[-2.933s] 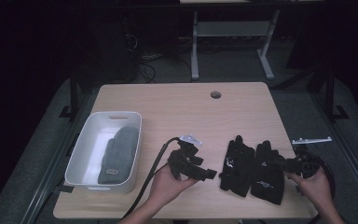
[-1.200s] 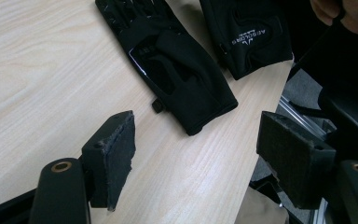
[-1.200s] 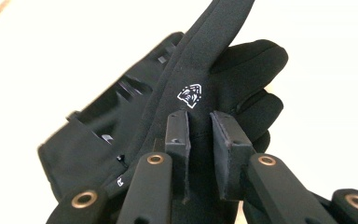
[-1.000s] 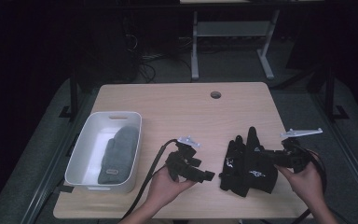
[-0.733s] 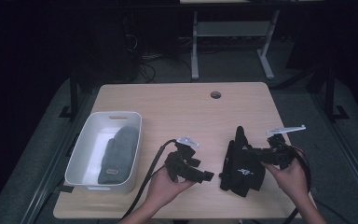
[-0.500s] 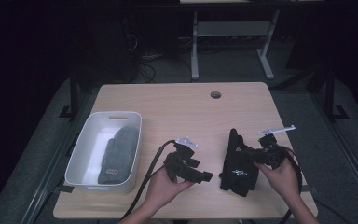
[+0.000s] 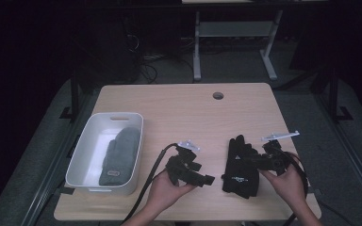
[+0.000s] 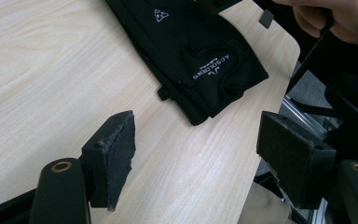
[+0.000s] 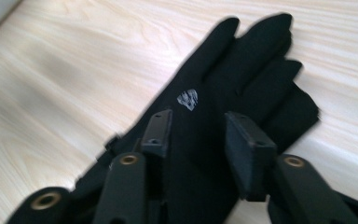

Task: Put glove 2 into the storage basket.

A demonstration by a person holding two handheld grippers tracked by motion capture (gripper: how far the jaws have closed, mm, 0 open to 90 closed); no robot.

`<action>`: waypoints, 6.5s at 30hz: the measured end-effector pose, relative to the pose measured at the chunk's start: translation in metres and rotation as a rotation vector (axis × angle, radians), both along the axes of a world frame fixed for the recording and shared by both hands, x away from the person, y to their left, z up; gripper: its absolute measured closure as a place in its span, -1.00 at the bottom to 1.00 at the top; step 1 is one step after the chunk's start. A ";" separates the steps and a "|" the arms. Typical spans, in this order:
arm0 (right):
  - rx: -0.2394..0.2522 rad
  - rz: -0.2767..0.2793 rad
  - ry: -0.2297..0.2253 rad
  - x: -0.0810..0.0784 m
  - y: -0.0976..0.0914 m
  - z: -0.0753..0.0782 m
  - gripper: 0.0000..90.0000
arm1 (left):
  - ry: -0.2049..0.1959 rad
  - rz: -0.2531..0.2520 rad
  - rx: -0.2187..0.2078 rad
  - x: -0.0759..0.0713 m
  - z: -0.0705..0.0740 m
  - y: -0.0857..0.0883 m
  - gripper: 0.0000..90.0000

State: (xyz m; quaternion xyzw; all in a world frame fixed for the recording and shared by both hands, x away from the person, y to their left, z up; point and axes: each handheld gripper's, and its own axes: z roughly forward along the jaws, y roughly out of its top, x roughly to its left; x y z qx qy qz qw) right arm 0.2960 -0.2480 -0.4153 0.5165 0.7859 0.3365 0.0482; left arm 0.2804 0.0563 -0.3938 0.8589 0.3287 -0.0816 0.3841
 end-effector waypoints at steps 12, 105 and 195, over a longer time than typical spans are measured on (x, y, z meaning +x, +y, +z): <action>-0.026 0.016 0.032 -0.015 -0.001 -0.025 0.80 | 0.034 -0.008 0.017 0.000 -0.019 -0.011 -0.38; 0.360 -0.049 0.051 0.034 0.007 0.007 0.64 | 0.069 0.017 -0.030 0.016 -0.020 0.002 0.78; 0.442 0.187 0.035 0.099 0.160 0.091 0.64 | -0.057 0.213 -0.094 0.010 0.056 0.151 0.78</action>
